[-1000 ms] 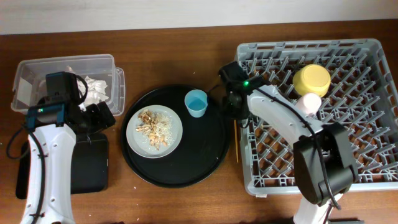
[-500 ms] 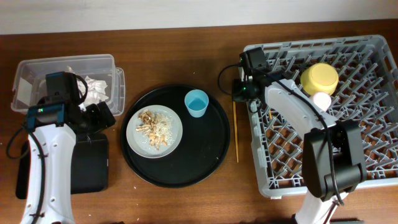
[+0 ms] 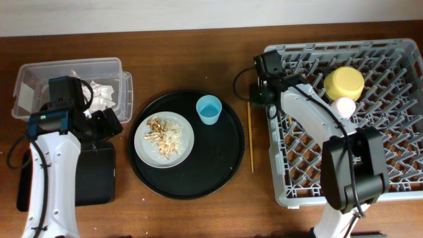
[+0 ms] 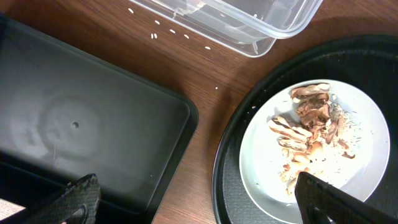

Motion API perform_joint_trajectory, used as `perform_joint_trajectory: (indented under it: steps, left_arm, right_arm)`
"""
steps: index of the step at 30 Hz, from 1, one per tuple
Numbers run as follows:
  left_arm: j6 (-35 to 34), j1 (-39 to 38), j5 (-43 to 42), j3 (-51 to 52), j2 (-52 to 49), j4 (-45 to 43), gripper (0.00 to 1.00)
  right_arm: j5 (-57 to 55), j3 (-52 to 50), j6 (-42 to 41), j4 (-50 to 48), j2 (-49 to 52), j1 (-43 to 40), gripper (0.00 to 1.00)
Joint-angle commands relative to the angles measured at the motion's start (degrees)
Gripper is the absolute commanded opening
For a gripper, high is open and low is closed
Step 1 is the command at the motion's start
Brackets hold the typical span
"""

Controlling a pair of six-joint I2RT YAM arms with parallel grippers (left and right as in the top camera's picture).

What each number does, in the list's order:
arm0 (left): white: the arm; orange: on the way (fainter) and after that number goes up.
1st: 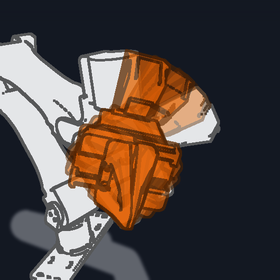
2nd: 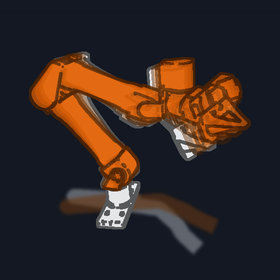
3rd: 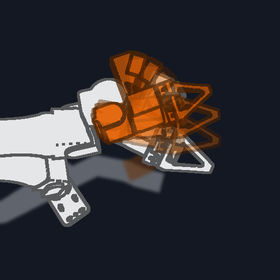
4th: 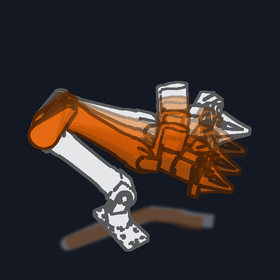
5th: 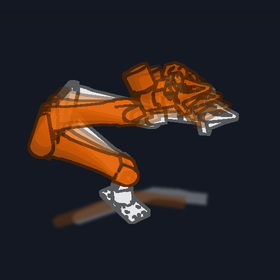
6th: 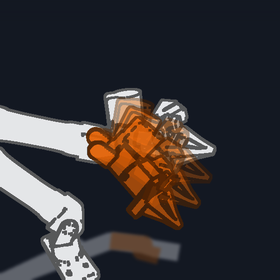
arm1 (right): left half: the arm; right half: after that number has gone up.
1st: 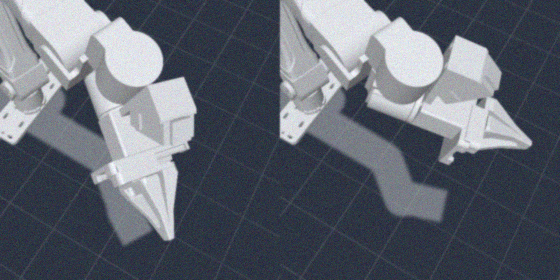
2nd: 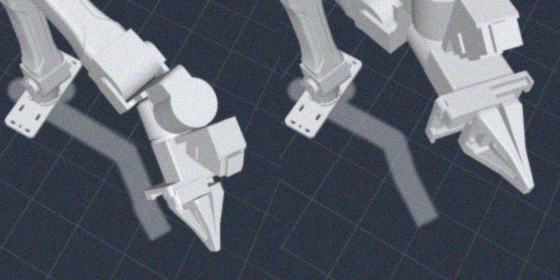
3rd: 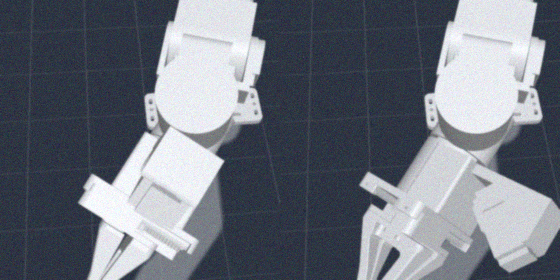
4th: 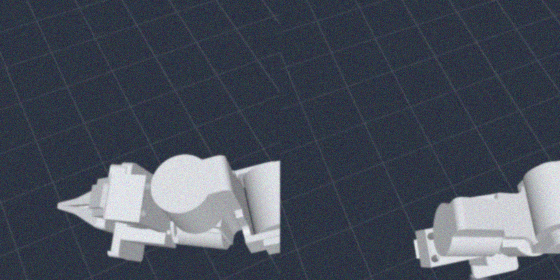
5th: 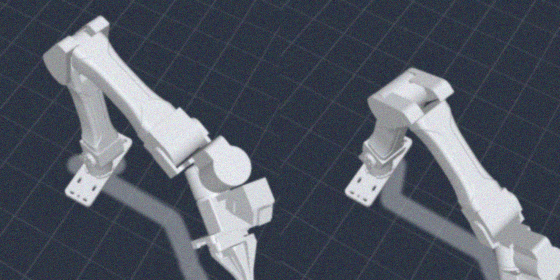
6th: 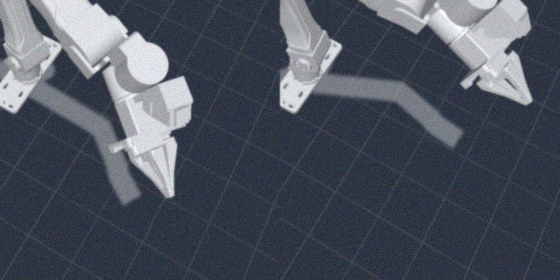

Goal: Sort waste into correct bins and load items into the dishwasher rack
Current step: 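Reach the right gripper back and grasp the second chopstick, then place the second chopstick in the rack and release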

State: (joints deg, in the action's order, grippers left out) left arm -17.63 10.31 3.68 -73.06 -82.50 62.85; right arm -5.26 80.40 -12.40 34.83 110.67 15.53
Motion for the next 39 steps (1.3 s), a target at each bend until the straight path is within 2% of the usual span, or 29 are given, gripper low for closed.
perform_joint_trajectory:
  steps: [1,2,4,6,12,19,22,25,31,34,35,36,37,39]
  left_arm:
    - [-0.59,0.11,0.46,0.04,0.13,0.0,1.0]
    - [-0.59,0.11,0.46,0.04,0.13,0.0,0.99]
    - [-0.59,0.11,0.46,0.04,0.13,0.0,0.99]
    - [-0.59,0.11,0.46,0.04,0.13,0.0,0.99]
    - [-0.59,0.11,0.46,0.04,0.13,0.0,0.99]
    - [-0.59,0.11,0.46,0.04,0.13,0.0,0.99]
    - [-0.59,0.11,0.46,0.04,0.13,0.0,0.99]
    - [-0.59,0.11,0.46,0.04,0.13,0.0,0.99]
    - [-0.59,0.11,0.46,0.04,0.13,0.0,0.99]
    - [-0.59,0.11,0.46,0.04,0.13,0.0,0.99]
    - [-0.59,0.11,0.46,0.04,0.13,0.0,0.99]
    - [-0.59,0.11,0.46,0.04,0.13,0.0,0.99]
    - [-0.59,0.11,0.46,0.04,0.13,0.0,0.99]
    - [-0.59,0.11,0.46,0.04,0.13,0.0,0.99]
  right_arm:
    - [9.14,2.91,1.42,6.51,0.17,-0.5,0.44]
    - [10.23,2.86,1.42,10.62,0.28,-0.07,0.51]
    - [9.53,2.84,0.59,13.99,0.28,1.68,0.52]
    - [7.56,1.88,-6.82,14.49,0.31,4.83,0.52]
    - [-1.27,1.73,-18.16,12.9,3.61,8.07,0.48]
    - [-1.44,1.73,-18.1,8.17,8.66,7.93,0.45]
    - [-1.49,1.49,-17.88,7.78,8.76,7.1,0.35]
    - [0.7,1.14,-15.04,7.32,8.76,4.74,0.35]
    - [0.74,1.11,-14.62,7.3,9.66,4.79,0.33]
    - [2.03,1.14,-14.62,7.54,11.65,4.81,0.24]
    - [2.29,1.25,-14.62,7.58,11.56,4.79,0.19]
    - [2.91,1.31,-14.6,7.89,11.5,4.79,0.08]
    - [4.57,2.08,-14.58,8.92,11.15,4.68,0.04]
    - [6.78,6.54,-11.3,13.49,9.77,4.68,0.04]
